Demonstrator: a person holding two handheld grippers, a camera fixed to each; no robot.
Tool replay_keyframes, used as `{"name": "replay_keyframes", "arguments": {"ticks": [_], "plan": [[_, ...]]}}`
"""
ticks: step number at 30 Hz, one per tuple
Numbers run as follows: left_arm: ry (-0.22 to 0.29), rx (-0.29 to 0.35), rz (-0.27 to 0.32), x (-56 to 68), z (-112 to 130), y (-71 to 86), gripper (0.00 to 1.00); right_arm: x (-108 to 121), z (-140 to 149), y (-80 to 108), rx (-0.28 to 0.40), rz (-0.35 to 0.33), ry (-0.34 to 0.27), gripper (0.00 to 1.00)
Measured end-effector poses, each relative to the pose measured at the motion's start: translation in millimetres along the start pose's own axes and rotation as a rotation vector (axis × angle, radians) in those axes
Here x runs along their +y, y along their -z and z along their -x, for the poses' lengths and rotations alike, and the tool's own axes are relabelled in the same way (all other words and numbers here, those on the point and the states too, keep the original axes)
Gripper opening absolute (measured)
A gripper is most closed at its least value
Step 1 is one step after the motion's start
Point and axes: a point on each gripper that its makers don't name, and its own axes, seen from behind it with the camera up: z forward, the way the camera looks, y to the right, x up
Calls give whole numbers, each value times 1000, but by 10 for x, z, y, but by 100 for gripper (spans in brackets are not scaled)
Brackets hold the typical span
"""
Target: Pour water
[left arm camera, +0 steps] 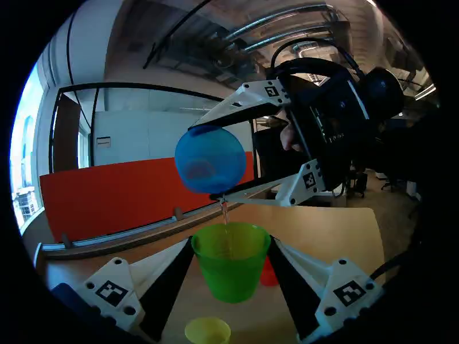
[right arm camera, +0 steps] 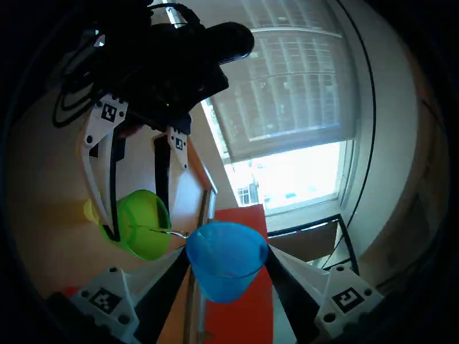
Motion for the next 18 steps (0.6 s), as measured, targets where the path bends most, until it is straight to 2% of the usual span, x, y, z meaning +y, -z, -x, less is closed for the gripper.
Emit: {"name": "replay_keyframes", "arguments": {"ticks": [18], "plan": [[9,-4,2,-7,14,-5,89,19,32,1,-4,5,25,93]]}}
